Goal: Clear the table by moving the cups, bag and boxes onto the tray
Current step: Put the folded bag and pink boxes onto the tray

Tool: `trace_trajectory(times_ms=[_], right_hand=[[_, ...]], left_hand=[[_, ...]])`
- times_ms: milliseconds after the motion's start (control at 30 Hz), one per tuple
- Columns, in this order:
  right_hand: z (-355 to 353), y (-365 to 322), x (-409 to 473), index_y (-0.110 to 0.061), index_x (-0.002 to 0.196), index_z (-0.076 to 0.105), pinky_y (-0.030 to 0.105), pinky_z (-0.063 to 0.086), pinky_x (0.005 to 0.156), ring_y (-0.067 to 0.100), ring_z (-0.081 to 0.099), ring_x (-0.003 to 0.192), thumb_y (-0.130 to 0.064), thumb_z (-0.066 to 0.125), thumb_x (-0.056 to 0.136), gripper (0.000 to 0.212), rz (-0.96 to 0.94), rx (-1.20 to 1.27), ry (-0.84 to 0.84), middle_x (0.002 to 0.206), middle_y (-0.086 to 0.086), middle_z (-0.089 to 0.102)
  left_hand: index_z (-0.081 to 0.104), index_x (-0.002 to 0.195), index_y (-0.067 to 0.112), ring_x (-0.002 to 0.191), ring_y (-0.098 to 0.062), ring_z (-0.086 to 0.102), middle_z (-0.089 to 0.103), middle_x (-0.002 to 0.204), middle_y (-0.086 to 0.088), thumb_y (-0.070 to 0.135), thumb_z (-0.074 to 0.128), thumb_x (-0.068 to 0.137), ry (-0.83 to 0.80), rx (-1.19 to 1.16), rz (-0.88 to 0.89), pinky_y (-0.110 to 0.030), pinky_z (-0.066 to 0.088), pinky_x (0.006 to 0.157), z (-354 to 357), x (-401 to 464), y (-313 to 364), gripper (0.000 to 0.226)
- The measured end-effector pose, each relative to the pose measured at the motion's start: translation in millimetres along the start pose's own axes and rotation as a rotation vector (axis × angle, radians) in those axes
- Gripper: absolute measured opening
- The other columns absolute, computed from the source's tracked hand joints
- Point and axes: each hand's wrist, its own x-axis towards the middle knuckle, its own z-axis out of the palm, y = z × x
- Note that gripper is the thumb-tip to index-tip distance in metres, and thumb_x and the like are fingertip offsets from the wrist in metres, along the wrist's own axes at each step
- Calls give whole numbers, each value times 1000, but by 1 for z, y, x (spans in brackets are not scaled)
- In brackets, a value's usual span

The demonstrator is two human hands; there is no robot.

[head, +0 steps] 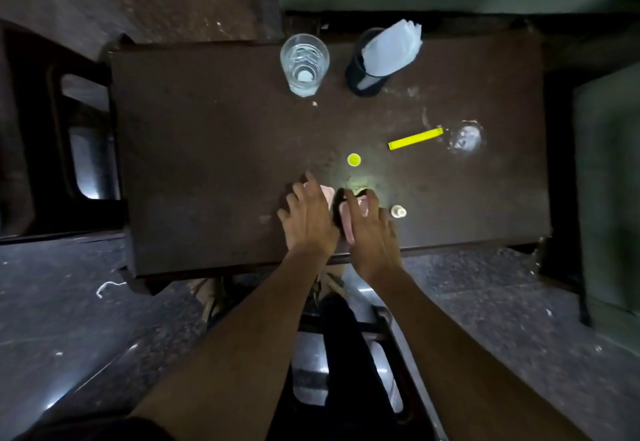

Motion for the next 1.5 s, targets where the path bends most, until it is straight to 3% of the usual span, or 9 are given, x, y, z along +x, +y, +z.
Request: trace_trajectory(times_ms=[200, 367, 533, 633, 800, 967, 1100, 1300, 1500], right_hand=[[-5, -11, 15, -27, 148, 35, 48, 49, 103, 42, 48, 134, -8, 56, 97, 58, -82, 61, 62, 161, 15, 26], [-53, -80, 44, -9, 159, 29, 56, 54, 96, 49, 51, 127, -25, 91, 73, 107, -123, 233, 136, 159, 15, 32], [-110, -231, 66, -43, 153, 31, 48, 56, 82, 40, 65, 109, -46, 87, 71, 99, -352, 375, 231, 139, 4, 43], [-130, -328, 66, -48, 144, 37, 39, 51, 81, 35, 66, 106, -52, 86, 69, 90, -493, 422, 223, 131, 0, 45], [-133, -473, 53, -40, 146, 39, 37, 53, 94, 28, 63, 107, -35, 91, 71, 91, -693, 422, 71, 127, 3, 43], [-110, -546, 60, -31, 156, 27, 51, 51, 104, 49, 58, 119, -20, 81, 81, 92, -719, 171, -46, 141, 17, 37], [-92, -568, 72, -27, 159, 23, 52, 47, 108, 49, 53, 128, -31, 85, 79, 101, -728, -59, -73, 149, 19, 39], [-75, -585, 80, -7, 138, 36, 52, 46, 96, 46, 55, 122, -45, 84, 73, 89, -727, -272, 49, 131, 21, 61], [-77, -589, 84, -9, 136, 47, 50, 43, 100, 41, 56, 125, -57, 78, 81, 79, -750, -414, 40, 134, 18, 54]], left_hand=[[21, 164, 11, 129, -33, 52, 49, 139, -8, 27, 78, 77, 89, -64, -32, -54, 46, 105, -21, -6, -39, 106], [39, 153, 13, 120, -30, 57, 58, 132, -4, 31, 70, 73, 401, -172, -133, -50, 46, 97, -79, -10, -114, 88], [44, 156, 16, 122, -30, 54, 58, 139, -6, 33, 67, 69, 815, -311, -326, -47, 40, 96, -170, -12, -230, 92], [42, 160, 17, 128, -28, 47, 56, 139, -9, 28, 68, 73, 924, -427, -428, -49, 38, 104, -210, -21, -297, 91], [48, 153, 14, 127, -36, 56, 60, 134, -11, 24, 69, 80, 803, -499, -529, -54, 45, 106, -232, -41, -392, 76], [54, 141, 18, 121, -38, 60, 62, 129, -10, 16, 73, 76, 624, -622, -493, -52, 51, 99, -218, -43, -435, 68], [56, 137, 23, 114, -40, 62, 61, 125, -10, 18, 75, 78, 542, -641, -445, -50, 54, 89, -207, -35, -454, 62], [52, 139, 21, 120, -37, 61, 59, 131, -8, 19, 84, 81, 470, -656, -429, -50, 54, 93, -199, -26, -464, 67], [53, 131, 13, 116, -42, 62, 62, 128, -14, 19, 75, 82, 400, -698, -394, -47, 51, 90, -205, -21, -471, 54]])
